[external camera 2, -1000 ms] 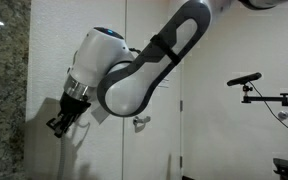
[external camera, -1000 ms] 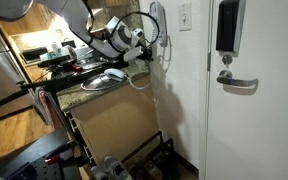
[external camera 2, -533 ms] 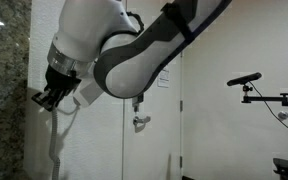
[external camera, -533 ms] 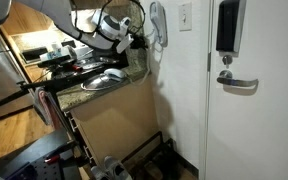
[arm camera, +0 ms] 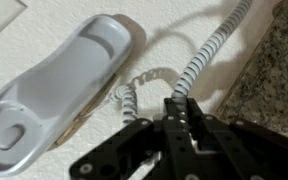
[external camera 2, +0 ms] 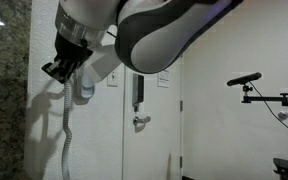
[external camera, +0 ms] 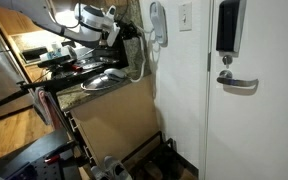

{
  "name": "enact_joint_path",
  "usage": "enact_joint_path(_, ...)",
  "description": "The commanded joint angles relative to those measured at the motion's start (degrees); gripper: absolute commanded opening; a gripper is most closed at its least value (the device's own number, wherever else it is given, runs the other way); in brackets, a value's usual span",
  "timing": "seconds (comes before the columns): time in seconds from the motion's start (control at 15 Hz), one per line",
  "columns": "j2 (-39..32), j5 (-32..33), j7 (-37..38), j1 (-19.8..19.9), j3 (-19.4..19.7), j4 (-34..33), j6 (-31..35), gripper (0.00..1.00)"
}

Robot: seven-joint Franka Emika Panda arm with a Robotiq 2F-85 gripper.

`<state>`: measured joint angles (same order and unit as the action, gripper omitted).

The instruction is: Hang up the telephone cord on the handset

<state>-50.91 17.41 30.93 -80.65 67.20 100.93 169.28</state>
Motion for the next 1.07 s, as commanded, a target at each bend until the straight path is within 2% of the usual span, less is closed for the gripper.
enact_joint_path(0.0, -2.9, -3.6, 1.1, -10.5, 9.7, 7.7, -0.8, 0.04)
enact_joint_path(0.27, -7.8, -9.6, 0.7, -18.0, 15.9, 13.9, -1.3, 0.04)
enact_joint_path(0.47, -11.9, -14.0, 0.2, -21.7, 18.6, 17.6, -0.7, 0.04)
enact_joint_path(0.53, -9.4, -15.1, -2.4, -18.9, 15.9, 14.8, -0.8, 0.16)
enact_joint_path(0.67, -11.4, -16.4, -2.4, -20.5, 16.9, 16.3, -0.8, 0.16)
enact_joint_path(0.93, -12.4, -16.8, -2.4, -20.8, 17.3, 16.6, -0.8, 0.16)
enact_joint_path(1.0, -10.9, -16.4, -3.6, -20.6, 16.9, 16.9, 1.4, 0.04)
